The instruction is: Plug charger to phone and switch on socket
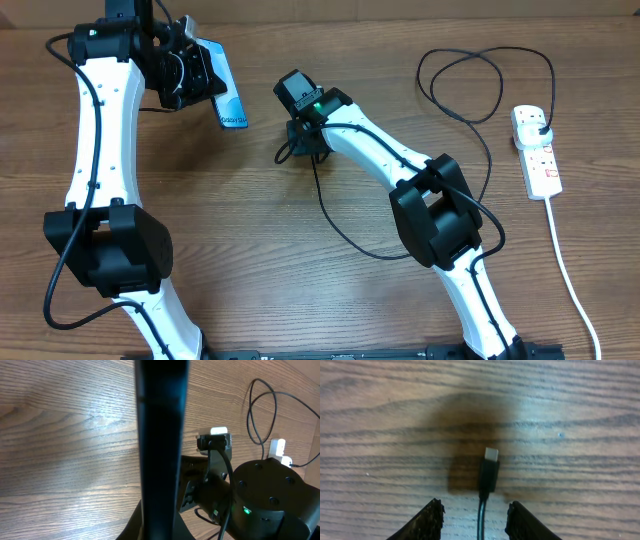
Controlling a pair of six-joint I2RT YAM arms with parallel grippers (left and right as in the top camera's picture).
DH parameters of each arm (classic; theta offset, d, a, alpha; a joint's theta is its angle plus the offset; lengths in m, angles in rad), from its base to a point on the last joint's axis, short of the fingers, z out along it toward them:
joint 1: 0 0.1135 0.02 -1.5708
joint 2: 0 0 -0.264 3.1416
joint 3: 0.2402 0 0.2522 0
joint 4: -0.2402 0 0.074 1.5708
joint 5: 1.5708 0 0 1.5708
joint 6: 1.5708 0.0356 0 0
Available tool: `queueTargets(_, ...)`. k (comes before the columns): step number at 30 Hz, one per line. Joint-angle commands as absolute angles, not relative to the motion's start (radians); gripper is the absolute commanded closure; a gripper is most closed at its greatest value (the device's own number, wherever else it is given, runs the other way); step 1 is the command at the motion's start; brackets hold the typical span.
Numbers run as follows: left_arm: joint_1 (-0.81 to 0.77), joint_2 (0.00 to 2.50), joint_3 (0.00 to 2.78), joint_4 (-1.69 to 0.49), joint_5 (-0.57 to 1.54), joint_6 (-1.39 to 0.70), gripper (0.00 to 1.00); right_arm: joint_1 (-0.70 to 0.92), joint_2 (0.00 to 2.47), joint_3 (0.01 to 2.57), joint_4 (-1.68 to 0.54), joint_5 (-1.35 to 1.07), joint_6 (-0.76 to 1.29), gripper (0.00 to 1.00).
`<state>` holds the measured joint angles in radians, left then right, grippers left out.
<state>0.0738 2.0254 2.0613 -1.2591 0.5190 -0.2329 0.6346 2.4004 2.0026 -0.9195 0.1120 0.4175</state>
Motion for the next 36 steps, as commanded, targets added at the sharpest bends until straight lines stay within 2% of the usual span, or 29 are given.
queueTargets(1,0.072,2.021,2.07,-1.253,0.543,-0.209,0.96,0.626,2.414,2.002,-0.905,0.123,0.41,0.59)
queueTargets(11,0.072,2.021,2.07,-1.256,0.543,-0.209,0.96,0.625,2.465,2.002,-0.917,0.123,0.411,0.6)
queueTargets(17,0.072,2.021,2.07,-1.255,0.543,-0.209,0.96,0.619,2.465,2.002,-0.921,0.115,0.411,0.72)
queueTargets(24,0.072,2.021,2.07,-1.256,0.543,-0.209,0.96,0.599,2.465,2.002,-0.921,0.105,0.411,0.74)
queueTargets(29,0.072,2.021,2.07,-1.254,0.543,-0.208,0.96,0.593,2.465,2.002,-0.916,0.081,0.411,0.81)
queueTargets(36,0.072,2.021,2.07,-1.252,0.543,-0.208,0.96,0.6,2.465,2.002,-0.916,0.076,0.411,0.81)
